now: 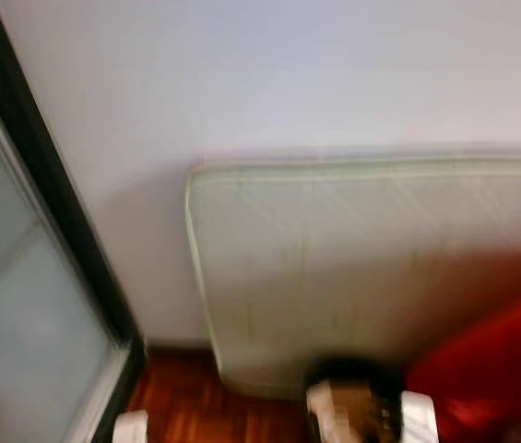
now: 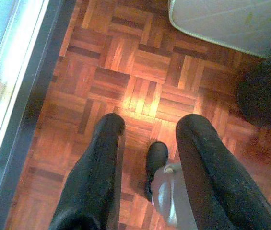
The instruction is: Clean up the room
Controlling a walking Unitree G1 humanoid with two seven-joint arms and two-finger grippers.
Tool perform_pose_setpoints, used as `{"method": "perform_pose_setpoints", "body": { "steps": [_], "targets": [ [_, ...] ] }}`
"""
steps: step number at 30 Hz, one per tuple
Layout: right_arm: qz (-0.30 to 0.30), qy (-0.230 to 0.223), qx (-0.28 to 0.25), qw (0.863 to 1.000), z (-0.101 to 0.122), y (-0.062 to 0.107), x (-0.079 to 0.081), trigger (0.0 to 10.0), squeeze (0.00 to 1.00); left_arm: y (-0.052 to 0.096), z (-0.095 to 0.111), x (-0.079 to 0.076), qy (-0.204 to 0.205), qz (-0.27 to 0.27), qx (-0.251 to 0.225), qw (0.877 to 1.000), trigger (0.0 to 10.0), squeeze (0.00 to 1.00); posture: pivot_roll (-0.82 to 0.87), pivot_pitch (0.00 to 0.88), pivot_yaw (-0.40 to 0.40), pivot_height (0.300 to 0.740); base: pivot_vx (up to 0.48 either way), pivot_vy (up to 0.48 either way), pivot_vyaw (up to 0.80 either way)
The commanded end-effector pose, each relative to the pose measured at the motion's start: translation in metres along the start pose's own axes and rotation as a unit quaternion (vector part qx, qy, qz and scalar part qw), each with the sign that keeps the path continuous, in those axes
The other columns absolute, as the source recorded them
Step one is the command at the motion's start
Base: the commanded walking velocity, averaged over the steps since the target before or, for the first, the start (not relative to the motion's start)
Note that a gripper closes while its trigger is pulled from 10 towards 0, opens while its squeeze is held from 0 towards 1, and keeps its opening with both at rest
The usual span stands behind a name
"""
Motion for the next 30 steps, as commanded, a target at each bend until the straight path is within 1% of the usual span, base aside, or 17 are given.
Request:
{"method": "perform_pose_setpoints", "body": {
  "steps": [1,3,14,30],
  "targets": [
    [-0.001,-0.004,0.001,1.000,-0.0001,-0.0002,0.0010,10.0,0.00,0.0001,-0.0001,0.0008,-0.007,0.000,0.001,1.000,10.0,0.00,-0.06,0.000,0.010,0.740,-0.274,0.000,0.00],
    [-0.001,-0.004,0.001,1.000,-0.0002,-0.0002,0.0010,10.0,0.00,0.0001,-0.0004,0.0008,-0.007,0.000,0.002,1.000,10.0,0.00,-0.07,0.000,0.010,0.740,-0.263,0.000,0.00],
    [0.005,-0.006,0.001,1.000,-0.0021,0.0002,0.0021,10.0,0.00,0.0006,-0.0034,0.0015,-0.015,-0.001,0.008,1.000,10.0,0.00,-0.05,0.000,0.008,0.740,0.000,0.000,0.00],
    [0.003,0.001,0.007,1.000,-0.0053,0.0009,-0.0007,10.0,0.00,0.0012,-0.0067,-0.0001,-0.015,-0.002,0.011,1.000,10.0,0.00,-0.05,0.000,-0.002,0.740,0.000,0.000,0.00]
  ]
}}
Point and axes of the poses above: a point about 5 cm out from each wrist's last joint towards the gripper, its own y axis pointing back from the gripper into the wrist, its own z axis along the axis of the wrist's last joint, x = y × z, the point moved 3 cm from there along -y, pointing out of the wrist towards the gripper, and after that the axes turned 1 degree about y, right-handed, at the moved point
